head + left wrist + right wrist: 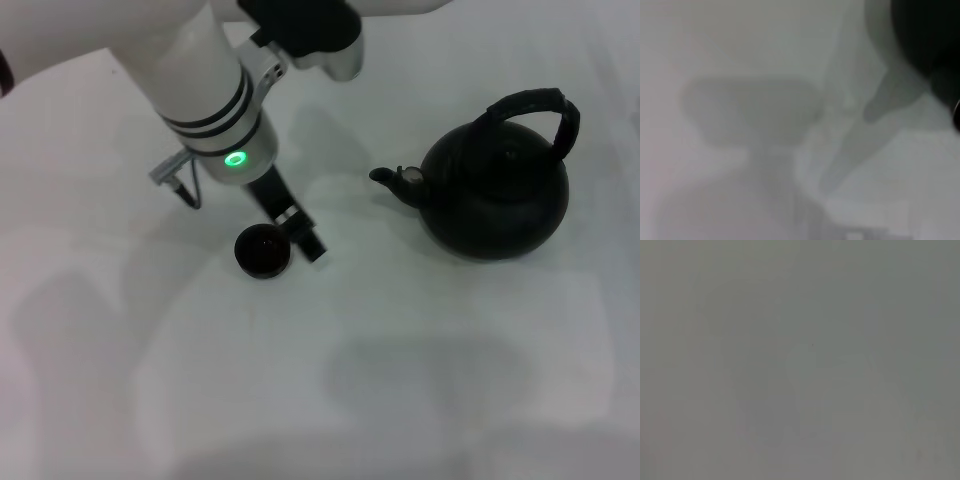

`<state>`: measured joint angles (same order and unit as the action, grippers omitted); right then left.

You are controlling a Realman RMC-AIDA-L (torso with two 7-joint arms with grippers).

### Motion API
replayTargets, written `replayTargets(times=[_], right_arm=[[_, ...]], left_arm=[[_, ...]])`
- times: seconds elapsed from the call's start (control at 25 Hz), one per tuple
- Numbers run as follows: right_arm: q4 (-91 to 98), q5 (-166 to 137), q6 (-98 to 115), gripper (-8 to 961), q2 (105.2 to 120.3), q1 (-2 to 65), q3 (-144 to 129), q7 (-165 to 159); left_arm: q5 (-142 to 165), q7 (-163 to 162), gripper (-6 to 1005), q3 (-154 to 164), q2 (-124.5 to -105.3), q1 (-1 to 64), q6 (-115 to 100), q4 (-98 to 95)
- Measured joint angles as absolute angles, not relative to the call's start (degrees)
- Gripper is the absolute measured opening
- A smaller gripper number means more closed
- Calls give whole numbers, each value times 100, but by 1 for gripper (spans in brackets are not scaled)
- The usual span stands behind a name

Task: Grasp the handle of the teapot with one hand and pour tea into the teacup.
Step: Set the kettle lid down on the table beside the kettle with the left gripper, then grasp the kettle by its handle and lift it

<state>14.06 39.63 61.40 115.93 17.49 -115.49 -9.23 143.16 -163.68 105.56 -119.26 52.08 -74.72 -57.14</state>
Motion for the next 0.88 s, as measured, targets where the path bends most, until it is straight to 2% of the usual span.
replayTargets(times=[0.88], right_arm=[[1410,3972,6145,851,11593,1758,-11540,-923]], left_arm=[[14012,-15305,891,10422,-11917,4227,-5917,-7147]])
